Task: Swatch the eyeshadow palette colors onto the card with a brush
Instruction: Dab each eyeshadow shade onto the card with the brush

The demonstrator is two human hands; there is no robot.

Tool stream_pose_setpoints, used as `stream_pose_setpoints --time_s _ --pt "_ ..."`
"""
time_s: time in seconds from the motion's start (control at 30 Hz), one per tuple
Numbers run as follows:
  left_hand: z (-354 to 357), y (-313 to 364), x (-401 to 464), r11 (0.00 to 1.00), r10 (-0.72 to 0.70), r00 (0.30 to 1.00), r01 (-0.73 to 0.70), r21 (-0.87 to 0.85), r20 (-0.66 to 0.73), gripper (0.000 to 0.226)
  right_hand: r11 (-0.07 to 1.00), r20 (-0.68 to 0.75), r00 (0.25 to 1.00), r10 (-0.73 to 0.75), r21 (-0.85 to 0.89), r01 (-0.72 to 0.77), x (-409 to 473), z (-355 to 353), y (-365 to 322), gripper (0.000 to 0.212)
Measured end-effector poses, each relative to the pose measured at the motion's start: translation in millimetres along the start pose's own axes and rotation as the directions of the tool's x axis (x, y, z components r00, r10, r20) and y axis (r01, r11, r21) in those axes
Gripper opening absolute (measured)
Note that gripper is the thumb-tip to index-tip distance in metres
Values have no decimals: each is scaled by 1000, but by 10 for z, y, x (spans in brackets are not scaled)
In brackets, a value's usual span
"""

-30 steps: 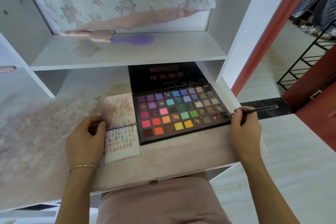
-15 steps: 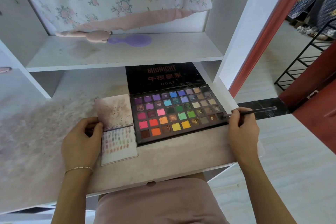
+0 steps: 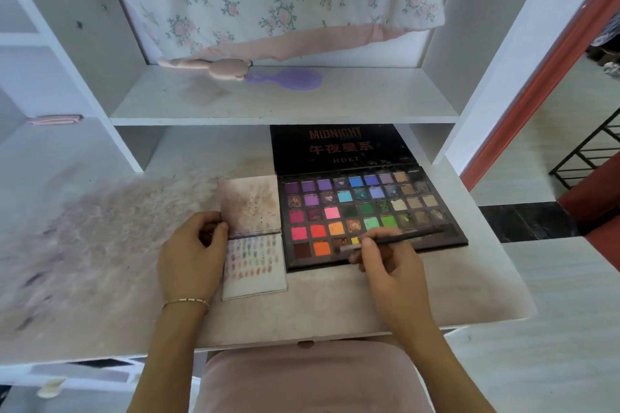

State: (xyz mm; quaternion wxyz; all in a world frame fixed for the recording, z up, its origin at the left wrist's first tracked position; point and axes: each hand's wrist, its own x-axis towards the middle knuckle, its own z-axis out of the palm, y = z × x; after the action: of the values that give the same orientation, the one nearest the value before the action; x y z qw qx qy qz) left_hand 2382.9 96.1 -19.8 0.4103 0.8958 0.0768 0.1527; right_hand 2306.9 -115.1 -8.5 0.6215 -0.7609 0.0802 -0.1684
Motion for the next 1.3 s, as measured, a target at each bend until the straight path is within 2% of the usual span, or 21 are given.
stream_pose_setpoints --time_s 0.1,0.33,0.77,1.3 --pt "-1 -19 17 1000 7 1000 -7 -3 0 12 1000 117 993 12 13 -14 -62 227 -35 21" --pt "-7 -63 11 1000 6 1000 -6 -22 -19 11 995 245 970 5 -98 19 -104 476 -73 20" --pt "-29 -79 25 1000 30 999 -30 -5 -24 10 979 259 966 -19 -191 71 -79 508 -36 17" --pt "-25 -82 25 1000 22 1000 -22 -4 -21 11 978 276 961 -26 -194 82 -84 512 -33 15"
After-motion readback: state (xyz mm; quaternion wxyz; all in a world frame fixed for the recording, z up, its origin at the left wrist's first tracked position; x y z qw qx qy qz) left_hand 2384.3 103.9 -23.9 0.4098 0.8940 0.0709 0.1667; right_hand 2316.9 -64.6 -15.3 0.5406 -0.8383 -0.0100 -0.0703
